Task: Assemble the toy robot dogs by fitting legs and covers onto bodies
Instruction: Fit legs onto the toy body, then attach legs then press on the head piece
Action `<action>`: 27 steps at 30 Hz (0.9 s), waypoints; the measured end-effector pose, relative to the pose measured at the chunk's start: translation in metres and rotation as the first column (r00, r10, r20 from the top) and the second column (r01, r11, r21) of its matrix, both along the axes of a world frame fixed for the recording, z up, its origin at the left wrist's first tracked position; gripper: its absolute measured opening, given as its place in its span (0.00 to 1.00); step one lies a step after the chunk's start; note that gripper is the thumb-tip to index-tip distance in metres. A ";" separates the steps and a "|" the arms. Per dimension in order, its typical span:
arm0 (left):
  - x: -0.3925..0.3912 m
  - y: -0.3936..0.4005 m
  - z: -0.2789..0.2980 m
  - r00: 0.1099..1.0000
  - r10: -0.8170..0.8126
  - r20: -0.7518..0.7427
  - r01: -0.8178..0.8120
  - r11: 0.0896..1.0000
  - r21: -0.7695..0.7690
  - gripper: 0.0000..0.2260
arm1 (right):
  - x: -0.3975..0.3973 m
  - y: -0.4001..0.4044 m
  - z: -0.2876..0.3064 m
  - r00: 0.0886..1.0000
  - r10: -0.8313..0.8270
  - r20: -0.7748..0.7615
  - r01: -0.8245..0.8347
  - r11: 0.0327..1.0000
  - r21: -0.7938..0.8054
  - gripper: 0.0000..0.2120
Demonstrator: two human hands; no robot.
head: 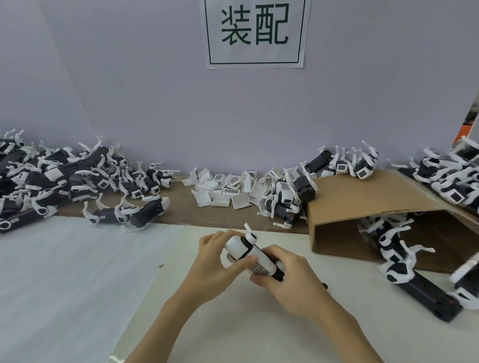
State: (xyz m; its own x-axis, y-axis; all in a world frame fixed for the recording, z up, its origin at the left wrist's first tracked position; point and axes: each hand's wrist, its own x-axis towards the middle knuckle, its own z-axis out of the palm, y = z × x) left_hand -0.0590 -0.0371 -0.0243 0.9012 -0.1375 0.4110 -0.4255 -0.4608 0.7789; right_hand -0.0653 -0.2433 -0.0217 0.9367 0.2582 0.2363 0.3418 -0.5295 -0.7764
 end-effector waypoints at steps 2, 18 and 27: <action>0.001 -0.001 0.002 0.999 0.037 0.014 -0.037 0.999 -0.016 0.12 | 0.000 -0.001 0.001 1.000 -0.005 0.013 0.005 1.000 0.015 0.14; 0.002 -0.002 0.007 0.987 0.162 -0.004 -0.159 0.959 -0.234 0.21 | -0.005 0.007 -0.002 0.998 0.054 0.038 -0.060 0.981 0.186 0.09; 0.006 0.001 0.016 0.944 0.146 -0.297 -0.280 0.832 -0.479 0.35 | -0.004 0.009 0.011 0.992 0.060 -0.115 -0.057 0.998 0.036 0.14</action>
State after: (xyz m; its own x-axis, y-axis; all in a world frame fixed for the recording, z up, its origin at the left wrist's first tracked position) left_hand -0.0529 -0.0364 -0.0080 0.9617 0.2371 0.1374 -0.1344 -0.0286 0.9905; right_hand -0.0698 -0.2343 -0.0108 0.9418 0.3073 0.1360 0.2780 -0.4851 -0.8291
